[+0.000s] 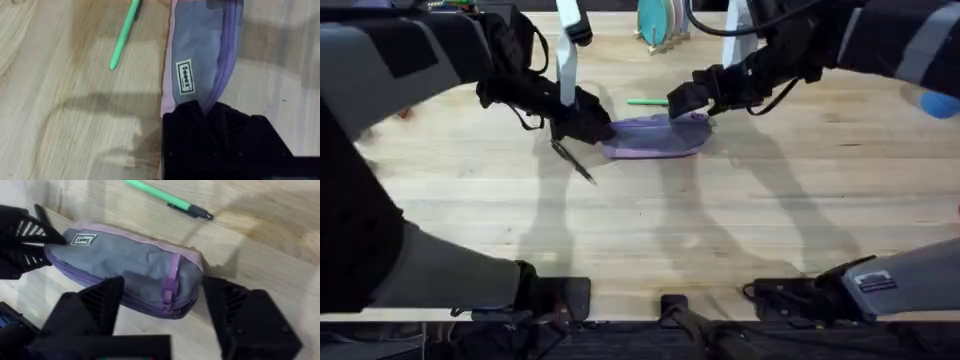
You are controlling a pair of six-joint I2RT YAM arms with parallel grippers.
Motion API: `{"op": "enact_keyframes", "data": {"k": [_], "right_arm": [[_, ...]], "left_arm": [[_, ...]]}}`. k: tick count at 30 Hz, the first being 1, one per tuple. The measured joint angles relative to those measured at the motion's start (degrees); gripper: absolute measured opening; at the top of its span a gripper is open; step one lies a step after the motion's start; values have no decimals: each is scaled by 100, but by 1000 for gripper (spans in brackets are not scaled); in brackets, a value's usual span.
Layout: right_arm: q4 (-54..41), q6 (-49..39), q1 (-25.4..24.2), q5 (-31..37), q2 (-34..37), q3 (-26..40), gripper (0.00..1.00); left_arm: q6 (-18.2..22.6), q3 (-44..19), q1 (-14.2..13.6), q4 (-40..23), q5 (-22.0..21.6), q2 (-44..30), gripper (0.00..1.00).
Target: Unzip the bag, pick up the pens from the table one at a time and place them inside, then zip the bag closed.
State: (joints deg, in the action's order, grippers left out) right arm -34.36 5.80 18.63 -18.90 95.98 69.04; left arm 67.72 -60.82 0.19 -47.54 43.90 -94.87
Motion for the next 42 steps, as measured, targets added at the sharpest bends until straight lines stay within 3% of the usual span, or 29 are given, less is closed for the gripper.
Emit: {"op": "enact_keyframes", "data": {"k": [7,19,42], "right_arm": [[7,18,-22,98,75,4,523],[1,18,-57,306,79,4,43],[-126,20,-50,298,-246,209,31]], "left_arm": [[-2,0,0,42,-2,0,42],[-2,0,4,40,-11,0,42],[0,0,22,38,-17,0,43]]}}
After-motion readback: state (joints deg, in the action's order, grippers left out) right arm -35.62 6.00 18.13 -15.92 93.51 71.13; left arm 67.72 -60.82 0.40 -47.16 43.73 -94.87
